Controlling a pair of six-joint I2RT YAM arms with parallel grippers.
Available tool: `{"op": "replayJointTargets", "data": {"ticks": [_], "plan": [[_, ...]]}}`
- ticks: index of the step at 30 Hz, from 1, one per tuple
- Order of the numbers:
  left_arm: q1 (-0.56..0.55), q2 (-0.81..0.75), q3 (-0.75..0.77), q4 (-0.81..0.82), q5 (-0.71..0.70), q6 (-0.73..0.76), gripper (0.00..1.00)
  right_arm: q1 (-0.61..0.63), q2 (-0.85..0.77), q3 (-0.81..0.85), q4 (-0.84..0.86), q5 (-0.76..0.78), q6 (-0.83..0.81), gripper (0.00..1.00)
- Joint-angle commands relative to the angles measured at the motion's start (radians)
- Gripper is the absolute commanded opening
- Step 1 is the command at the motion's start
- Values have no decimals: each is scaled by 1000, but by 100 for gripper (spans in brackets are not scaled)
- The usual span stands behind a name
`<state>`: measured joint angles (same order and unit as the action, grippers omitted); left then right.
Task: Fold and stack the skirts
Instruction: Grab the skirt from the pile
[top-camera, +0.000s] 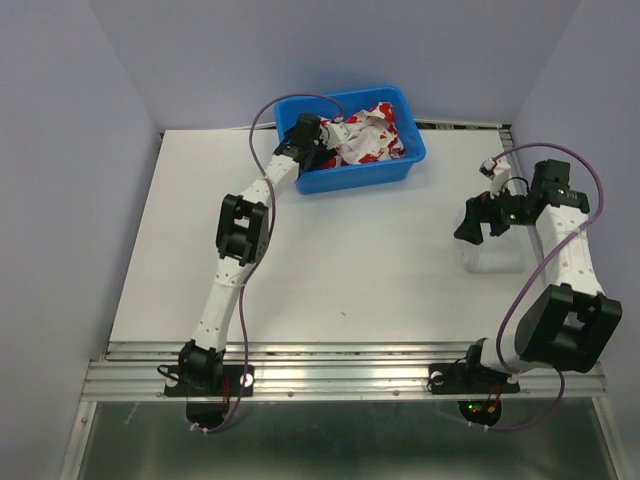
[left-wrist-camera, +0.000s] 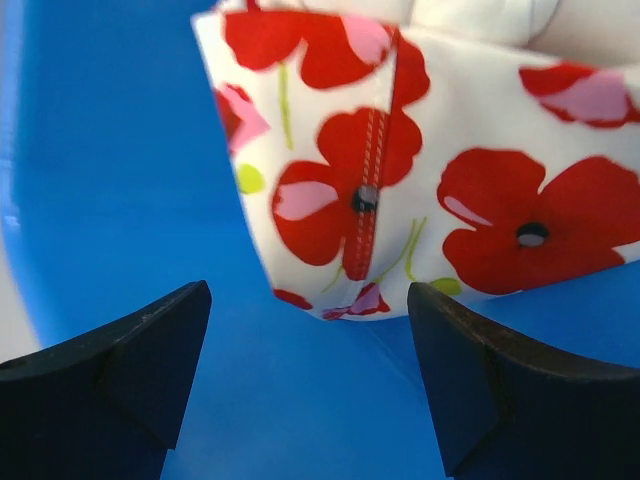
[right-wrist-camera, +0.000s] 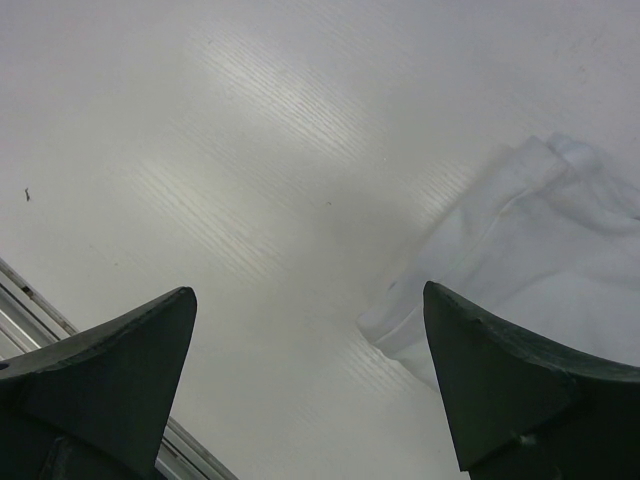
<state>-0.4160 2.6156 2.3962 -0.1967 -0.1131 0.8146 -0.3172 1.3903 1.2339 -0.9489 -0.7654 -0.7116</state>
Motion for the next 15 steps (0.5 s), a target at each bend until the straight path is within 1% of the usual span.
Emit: {"op": "replayJointTargets", "data": {"ticks": [1, 3, 6, 8, 9, 11, 12, 15], "plan": [[5, 23, 46, 32, 64, 38, 92, 4, -1, -11, 29, 23, -14, 100], [3, 30, 47, 39, 105, 46, 93, 4, 4, -10, 29, 29, -12, 100], [2, 53, 58, 59, 107, 64, 90, 4, 10, -10, 36, 37, -5, 99], [2, 61, 64, 68, 109, 74, 74, 4, 15, -10, 39, 40, -2, 99], [3, 64, 64, 75, 109, 80, 62, 4, 16, -8, 38, 41, 0, 98], [3, 52, 48, 113, 108, 72, 13, 4, 16, -5, 38, 43, 0, 97], [3, 44, 37, 138, 107, 72, 0, 4, 15, -5, 39, 43, 0, 96], [5, 6, 34, 190, 75, 34, 0, 4, 10, -5, 35, 35, 3, 95]]}}
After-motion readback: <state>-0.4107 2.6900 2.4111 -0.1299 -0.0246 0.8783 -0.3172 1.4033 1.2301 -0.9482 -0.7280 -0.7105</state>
